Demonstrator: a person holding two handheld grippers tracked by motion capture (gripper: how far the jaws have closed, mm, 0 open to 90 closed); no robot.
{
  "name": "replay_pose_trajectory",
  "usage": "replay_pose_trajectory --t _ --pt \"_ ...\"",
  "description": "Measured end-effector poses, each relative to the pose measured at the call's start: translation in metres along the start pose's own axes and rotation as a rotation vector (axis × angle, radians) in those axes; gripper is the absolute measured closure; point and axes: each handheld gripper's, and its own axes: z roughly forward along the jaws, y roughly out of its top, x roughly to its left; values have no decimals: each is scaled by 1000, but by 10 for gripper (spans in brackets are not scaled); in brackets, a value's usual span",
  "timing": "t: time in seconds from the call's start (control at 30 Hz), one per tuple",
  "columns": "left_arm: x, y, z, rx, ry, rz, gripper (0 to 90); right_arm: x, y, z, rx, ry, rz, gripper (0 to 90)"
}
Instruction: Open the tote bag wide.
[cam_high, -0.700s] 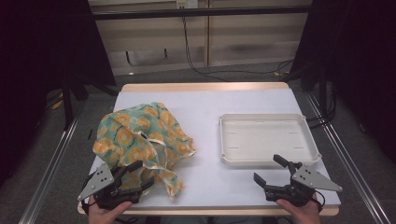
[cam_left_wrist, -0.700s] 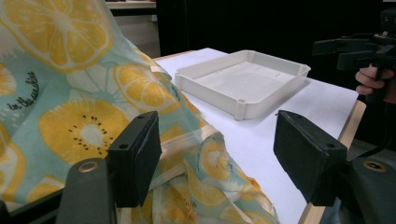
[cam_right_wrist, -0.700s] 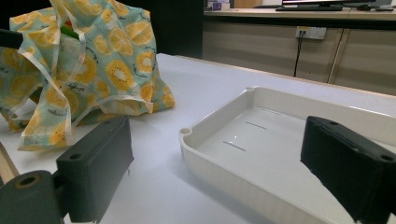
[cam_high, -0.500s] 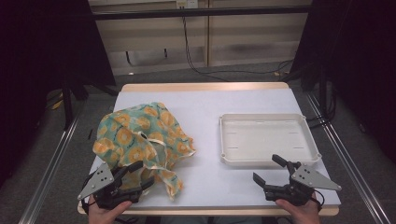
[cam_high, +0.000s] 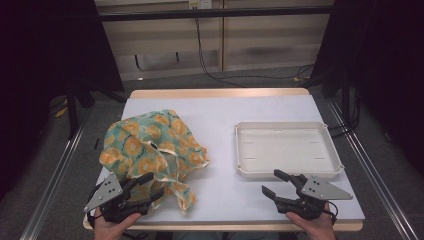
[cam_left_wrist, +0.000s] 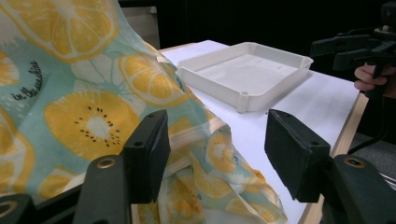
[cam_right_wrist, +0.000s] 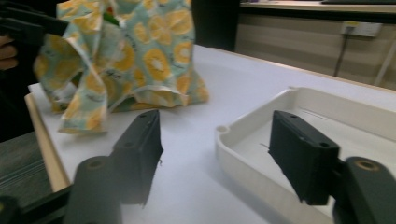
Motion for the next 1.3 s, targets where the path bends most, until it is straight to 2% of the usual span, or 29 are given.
replay_pose_trajectory --t 0.1,0.17,0.2,0.27,0.37,0.4,0.6,0.63,0.67,0.73,0.83,0.87,0.9,0.97,1.03,1.2,1.27,1.3 --pt "1 1 -2 2 6 12 434 5 3 10 9 37 -21 418" --pt "1 1 -2 3 6 15 445 6 4 12 11 44 -25 431" --pt "3 2 -3 -2 11 11 450 8 7 20 25 79 -28 460" --pt "4 1 -3 -3 12 5 460 11 9 27 41 111 -28 477" --pt "10 1 -3 5 19 0 464 14 12 36 59 139 -20 477" --pt "12 0 -2 4 30 -4 463 18 15 50 84 181 -30 485" --pt "19 -1 0 18 38 -4 465 35 23 86 115 282 -62 486" --pt "19 -1 0 20 45 -4 465 35 23 86 115 282 -62 486" --pt "20 -1 1 30 47 3 482 44 26 102 126 319 -82 528" --pt "21 -2 2 33 45 7 500 46 26 108 129 335 -84 548" --pt "23 -1 5 38 39 11 548 56 26 132 131 391 -90 567" --pt "24 -1 5 45 47 19 576 62 26 145 142 407 -101 550" --pt "24 0 5 46 59 20 577 63 26 149 140 410 -104 533" --pt "24 0 6 44 43 17 582 64 26 154 141 418 -100 512" --pt "24 1 7 54 39 20 650 66 26 170 148 430 -92 451" --pt "26 2 10 72 12 23 858 74 23 188 178 457 -98 358" --pt "27 3 10 57 -13 15 895 79 21 193 185 473 -100 338" --pt "27 4 9 58 -8 2 897 81 21 196 187 483 -98 329"
